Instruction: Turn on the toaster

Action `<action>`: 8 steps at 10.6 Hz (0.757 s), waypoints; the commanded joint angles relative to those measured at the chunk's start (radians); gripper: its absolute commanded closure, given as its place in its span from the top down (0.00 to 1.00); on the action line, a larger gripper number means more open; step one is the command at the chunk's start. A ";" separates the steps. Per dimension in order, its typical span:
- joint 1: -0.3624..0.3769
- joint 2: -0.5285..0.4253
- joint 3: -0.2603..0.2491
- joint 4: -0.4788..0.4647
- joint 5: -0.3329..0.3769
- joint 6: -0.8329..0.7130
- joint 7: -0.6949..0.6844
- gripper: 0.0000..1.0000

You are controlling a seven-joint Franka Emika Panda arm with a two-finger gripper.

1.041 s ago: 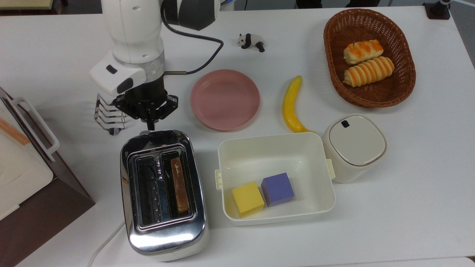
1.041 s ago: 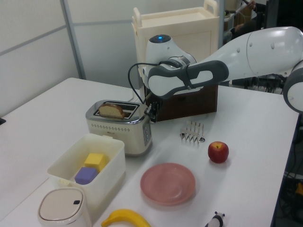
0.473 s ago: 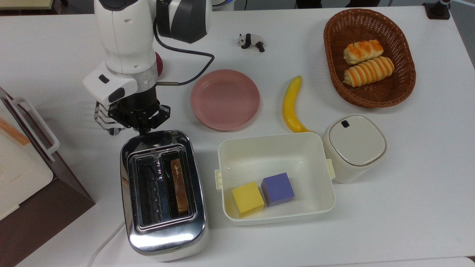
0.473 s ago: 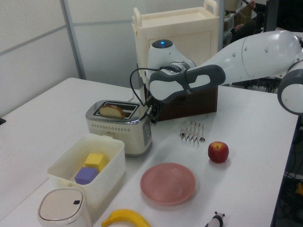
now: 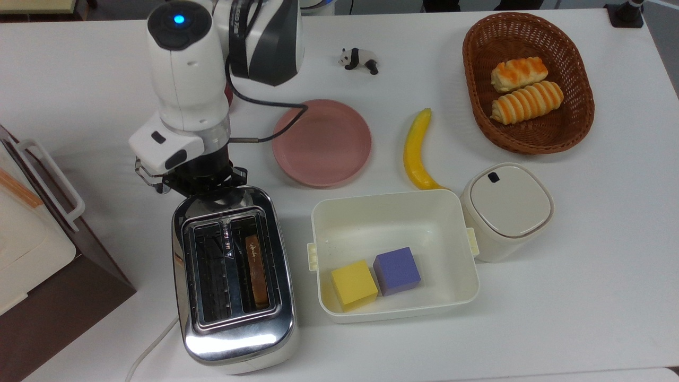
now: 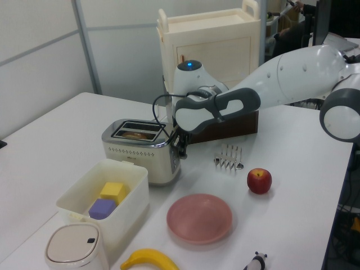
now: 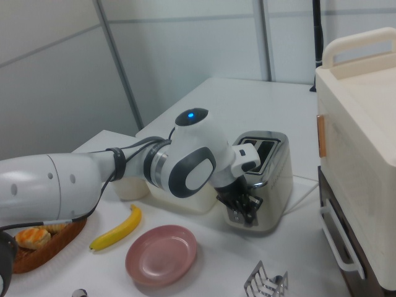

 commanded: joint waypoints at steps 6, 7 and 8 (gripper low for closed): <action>0.002 -0.090 0.000 -0.001 -0.007 -0.078 0.001 0.00; 0.002 -0.145 0.000 -0.003 -0.007 -0.161 -0.003 0.00; 0.002 -0.194 0.000 -0.004 -0.009 -0.239 -0.011 0.00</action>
